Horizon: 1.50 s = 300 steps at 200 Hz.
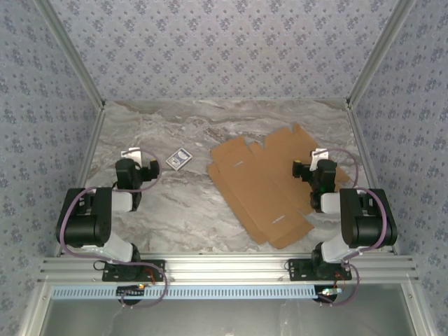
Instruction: Fold the paper box
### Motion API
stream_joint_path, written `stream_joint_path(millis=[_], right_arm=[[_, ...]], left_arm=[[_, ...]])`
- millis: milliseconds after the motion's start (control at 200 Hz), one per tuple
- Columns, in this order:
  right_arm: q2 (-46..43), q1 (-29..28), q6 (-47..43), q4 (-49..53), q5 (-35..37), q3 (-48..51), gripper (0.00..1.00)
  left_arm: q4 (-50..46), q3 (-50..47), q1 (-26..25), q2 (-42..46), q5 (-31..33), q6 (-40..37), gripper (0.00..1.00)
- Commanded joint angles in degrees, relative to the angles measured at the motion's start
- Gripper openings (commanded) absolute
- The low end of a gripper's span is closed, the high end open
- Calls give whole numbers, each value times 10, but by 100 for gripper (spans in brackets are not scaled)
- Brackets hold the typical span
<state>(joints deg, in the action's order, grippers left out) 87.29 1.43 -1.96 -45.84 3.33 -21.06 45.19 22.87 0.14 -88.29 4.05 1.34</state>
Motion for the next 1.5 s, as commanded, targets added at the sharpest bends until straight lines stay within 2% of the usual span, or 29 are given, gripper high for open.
stream_joint_path(millis=[0,110,245,335,400,440,530,700,815,884,954,1104,1239,1494], right_arm=[[-1,5,9,1,-13,-14,99],[-9,3,12,0,6,-14,99],[-135,1,54,173,107,-61,99],[-237,22,146,289,139,-84,99],[-293,30,248,411,170,-125,99],[-309,29,283,456,156,-140,99],[-323,-8,300,474,56,-148,98],[-245,-168,244,650,17,-243,98],[-183,-219,210,737,-35,-287,96],[-164,-232,209,736,-47,-279,95],[-145,-229,211,722,-71,-273,94],[-121,-210,194,698,-119,-257,89],[-101,-182,203,671,-172,-237,83],[-79,-176,225,619,-174,-194,73]], left_arm=[[13,9,7,4,-12,3,99],[-2,14,8,14,15,14,99],[-150,54,8,116,64,39,99],[-293,95,9,186,115,152,99],[-383,126,7,219,63,231,99],[-400,129,-1,232,14,275,99],[-399,123,-68,251,-44,336,99],[-489,139,-255,247,-29,388,99],[-498,139,-343,217,-46,444,97],[-498,150,-376,184,-74,470,96],[-499,161,-410,151,-71,481,95],[-461,174,-447,85,-76,507,91],[-453,206,-463,21,-78,512,84],[-403,242,-476,-69,-96,538,66]])
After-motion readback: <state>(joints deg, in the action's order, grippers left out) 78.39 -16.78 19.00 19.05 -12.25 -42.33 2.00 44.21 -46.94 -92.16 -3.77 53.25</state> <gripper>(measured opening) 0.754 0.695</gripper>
